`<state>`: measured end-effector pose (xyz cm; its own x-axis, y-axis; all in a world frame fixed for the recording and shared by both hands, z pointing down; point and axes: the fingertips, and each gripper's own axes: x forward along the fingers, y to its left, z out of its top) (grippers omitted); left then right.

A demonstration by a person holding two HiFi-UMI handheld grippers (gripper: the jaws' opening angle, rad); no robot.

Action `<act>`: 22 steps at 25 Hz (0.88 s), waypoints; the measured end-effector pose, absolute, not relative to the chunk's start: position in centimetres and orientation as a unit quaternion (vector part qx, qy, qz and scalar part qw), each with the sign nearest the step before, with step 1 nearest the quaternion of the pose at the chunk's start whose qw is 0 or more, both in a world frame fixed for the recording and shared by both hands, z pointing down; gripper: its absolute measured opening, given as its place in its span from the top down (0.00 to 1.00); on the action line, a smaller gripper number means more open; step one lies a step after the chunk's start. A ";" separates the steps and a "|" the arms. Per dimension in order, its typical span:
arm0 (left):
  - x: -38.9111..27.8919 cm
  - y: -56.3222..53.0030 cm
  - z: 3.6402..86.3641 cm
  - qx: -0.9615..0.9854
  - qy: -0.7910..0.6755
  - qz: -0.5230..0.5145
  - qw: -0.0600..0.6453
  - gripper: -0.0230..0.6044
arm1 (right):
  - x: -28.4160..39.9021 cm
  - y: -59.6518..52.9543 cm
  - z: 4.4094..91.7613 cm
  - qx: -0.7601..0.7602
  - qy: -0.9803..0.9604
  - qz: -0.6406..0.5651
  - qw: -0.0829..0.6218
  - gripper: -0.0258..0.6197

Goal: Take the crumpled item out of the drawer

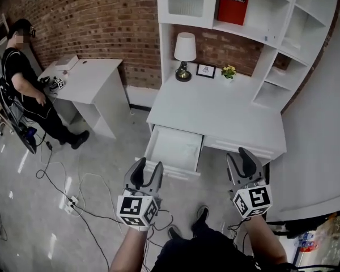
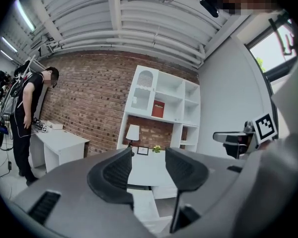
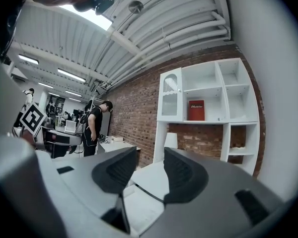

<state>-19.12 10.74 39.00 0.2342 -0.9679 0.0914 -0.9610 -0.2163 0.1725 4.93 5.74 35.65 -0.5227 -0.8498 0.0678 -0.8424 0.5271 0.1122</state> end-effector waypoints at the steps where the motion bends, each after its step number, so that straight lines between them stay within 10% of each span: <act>1: -19.1 10.3 39.3 0.779 -0.618 -0.016 0.100 0.63 | 4.8 5.1 35.9 0.483 -0.873 -0.030 0.057 0.69; 22: -18.5 -2.8 39.8 0.708 -0.697 0.047 0.106 0.64 | 1.7 -14.7 40.3 0.358 -0.932 0.052 0.014 0.72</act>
<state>-18.53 -2.80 39.76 0.0240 -0.9763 0.2150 -0.9964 -0.0058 0.0848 1.67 -14.68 40.27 -0.7440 -0.6652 0.0636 -0.6681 0.7390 -0.0864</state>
